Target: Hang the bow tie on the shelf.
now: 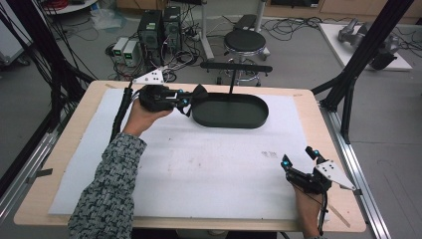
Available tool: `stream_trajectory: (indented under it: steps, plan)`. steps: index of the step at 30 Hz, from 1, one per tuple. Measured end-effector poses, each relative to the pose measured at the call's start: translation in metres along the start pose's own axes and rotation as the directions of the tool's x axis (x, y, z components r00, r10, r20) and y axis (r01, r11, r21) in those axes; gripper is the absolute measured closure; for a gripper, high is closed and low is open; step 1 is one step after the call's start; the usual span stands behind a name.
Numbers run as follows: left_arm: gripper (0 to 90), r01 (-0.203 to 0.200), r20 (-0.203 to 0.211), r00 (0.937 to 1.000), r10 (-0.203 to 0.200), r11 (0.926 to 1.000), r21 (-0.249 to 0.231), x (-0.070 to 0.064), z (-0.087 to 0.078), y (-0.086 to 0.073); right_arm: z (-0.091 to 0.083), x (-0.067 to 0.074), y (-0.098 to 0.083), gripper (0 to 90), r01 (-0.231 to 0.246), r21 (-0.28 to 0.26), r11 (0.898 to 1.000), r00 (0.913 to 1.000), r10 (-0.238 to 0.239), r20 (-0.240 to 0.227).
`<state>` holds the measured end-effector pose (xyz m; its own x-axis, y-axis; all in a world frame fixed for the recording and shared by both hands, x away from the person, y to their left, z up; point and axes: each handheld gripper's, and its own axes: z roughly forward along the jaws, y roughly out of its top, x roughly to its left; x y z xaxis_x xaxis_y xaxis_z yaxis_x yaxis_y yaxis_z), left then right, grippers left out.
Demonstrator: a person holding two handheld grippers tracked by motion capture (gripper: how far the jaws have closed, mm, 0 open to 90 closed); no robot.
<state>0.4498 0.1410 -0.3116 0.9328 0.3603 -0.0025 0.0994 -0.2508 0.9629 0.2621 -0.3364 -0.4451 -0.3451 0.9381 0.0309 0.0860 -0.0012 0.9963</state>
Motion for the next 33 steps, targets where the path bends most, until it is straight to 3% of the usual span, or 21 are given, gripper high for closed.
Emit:
stream_trajectory:
  steps: [12, 22, 33]
  plan:
    - [75.4, -0.002, 0.035, 0.9994, 0.002, 0.9999, -0.012, 0.015, 0.035, 0.016, 0.000, 0.001, 0.000, 10.6, 0.001, 0.002, 1.000, 1.0000, -0.001, -0.004]
    - [75.4, -0.010, 0.033, 0.9994, 0.010, 0.9999, -0.013, 0.026, 0.062, 0.033, 0.001, 0.000, 0.000, 10.6, -0.001, 0.000, 1.000, 1.0000, 0.001, -0.010]
    - [75.4, 0.021, -0.034, 0.9992, -0.023, 0.9986, -0.048, 0.044, 0.079, 0.037, 0.000, 0.000, 0.000, 10.6, -0.002, -0.001, 1.000, 0.9998, 0.002, -0.019]
